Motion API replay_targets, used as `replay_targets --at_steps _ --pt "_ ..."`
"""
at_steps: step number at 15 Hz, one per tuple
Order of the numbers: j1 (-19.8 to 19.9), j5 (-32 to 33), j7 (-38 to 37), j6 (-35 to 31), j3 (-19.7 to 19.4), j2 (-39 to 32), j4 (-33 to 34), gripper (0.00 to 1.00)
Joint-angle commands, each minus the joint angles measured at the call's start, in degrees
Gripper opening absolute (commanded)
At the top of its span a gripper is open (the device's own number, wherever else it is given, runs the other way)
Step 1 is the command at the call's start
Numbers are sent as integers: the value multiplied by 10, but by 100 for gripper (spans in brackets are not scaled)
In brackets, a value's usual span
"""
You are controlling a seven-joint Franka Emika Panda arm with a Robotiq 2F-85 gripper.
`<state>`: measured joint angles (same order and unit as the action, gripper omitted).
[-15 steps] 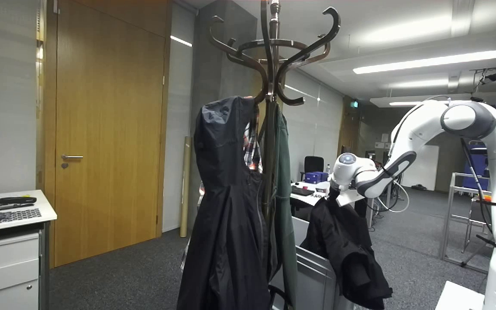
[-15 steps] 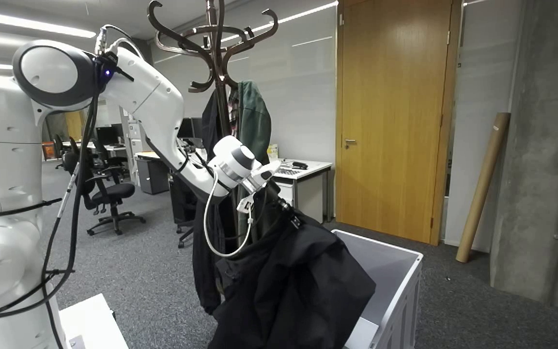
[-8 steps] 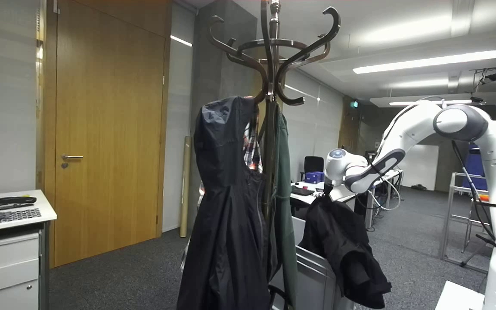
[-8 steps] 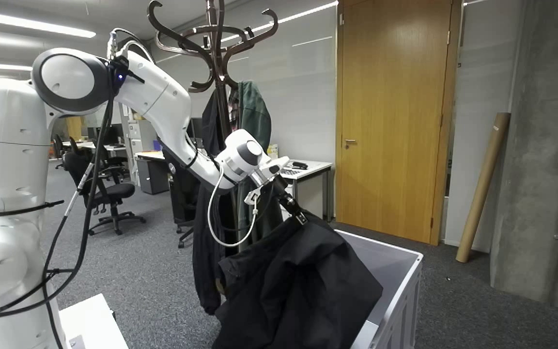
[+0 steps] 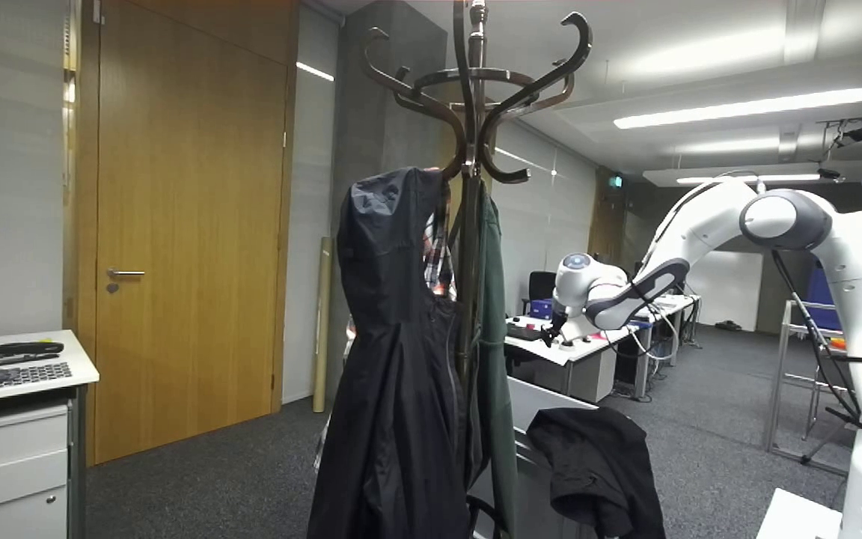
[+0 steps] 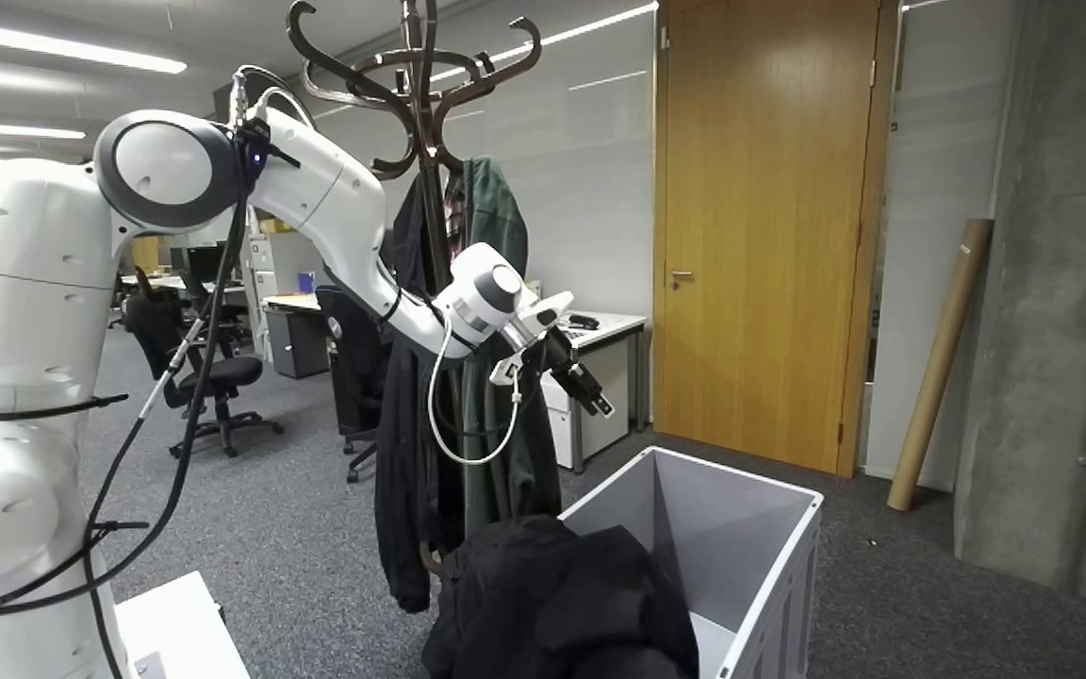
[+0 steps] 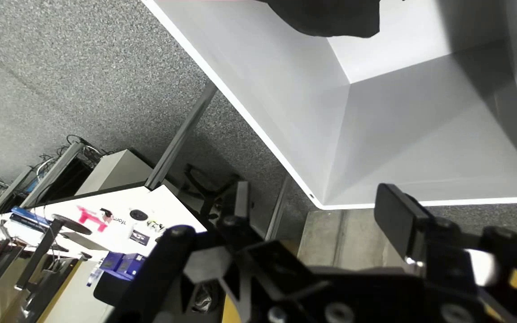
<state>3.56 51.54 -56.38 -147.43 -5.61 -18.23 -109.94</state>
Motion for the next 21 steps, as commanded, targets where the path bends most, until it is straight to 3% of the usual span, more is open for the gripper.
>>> replay_targets --at_steps 1,5,12,21 --pt "-12 -17 39 -2 -7 9 3 100" --pt "-10 -57 119 -20 7 32 -47 100" --pt "-29 -109 229 -29 9 112 -198 100" --pt "-34 -81 203 -91 12 186 -366 100"
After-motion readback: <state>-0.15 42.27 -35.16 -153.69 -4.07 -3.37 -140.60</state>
